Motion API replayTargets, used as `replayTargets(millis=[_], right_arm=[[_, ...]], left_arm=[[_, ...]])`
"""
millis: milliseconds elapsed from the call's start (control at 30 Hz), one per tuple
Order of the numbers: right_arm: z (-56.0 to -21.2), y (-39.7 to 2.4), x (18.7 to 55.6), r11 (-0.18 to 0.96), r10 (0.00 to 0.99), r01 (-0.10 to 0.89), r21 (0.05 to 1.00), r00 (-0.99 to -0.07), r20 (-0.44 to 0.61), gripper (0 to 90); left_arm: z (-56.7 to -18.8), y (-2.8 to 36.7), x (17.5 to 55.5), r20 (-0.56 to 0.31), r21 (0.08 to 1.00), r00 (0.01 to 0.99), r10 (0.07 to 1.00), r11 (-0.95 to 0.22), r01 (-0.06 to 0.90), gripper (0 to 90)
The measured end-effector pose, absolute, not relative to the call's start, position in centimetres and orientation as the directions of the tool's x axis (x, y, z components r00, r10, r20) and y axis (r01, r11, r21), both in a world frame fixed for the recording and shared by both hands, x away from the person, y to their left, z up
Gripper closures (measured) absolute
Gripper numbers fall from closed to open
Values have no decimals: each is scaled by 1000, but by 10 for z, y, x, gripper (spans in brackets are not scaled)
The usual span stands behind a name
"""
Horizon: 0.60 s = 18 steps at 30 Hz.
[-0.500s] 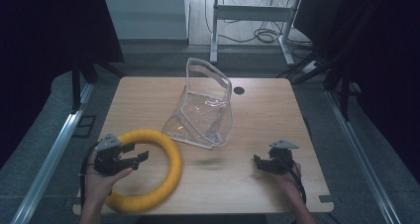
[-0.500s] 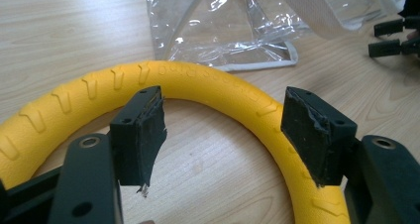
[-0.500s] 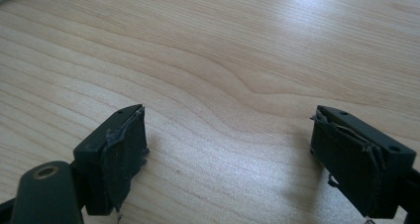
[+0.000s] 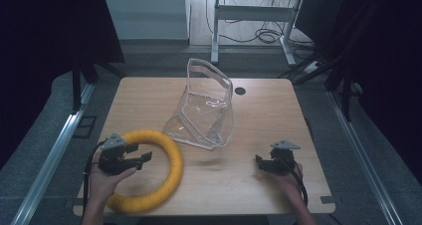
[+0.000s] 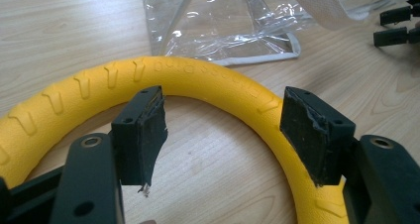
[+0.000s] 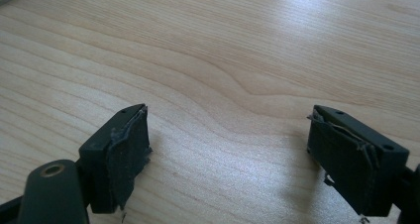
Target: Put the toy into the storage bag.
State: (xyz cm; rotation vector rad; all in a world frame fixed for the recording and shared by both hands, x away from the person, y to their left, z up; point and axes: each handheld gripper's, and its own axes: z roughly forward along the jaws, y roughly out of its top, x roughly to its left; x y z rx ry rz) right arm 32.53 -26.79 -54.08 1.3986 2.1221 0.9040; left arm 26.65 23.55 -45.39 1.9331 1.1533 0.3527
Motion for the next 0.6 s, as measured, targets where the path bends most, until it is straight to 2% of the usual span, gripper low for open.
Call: replayTargets(millis=[200,367,600], right_arm=[[-541,-268,325,273,922,632,725,-388,-9,174],[-541,-268,325,273,921,632,725,-389,-8,180],[-541,-268,325,274,921,631,726,-389,-9,181]], left_arm=[[-453,237,267,-183,768,537,824,-221,601,347],[-454,235,266,-172,744,551,817,-259,616,354],[-451,236,256,-208,717,629,749,-320,619,378]])
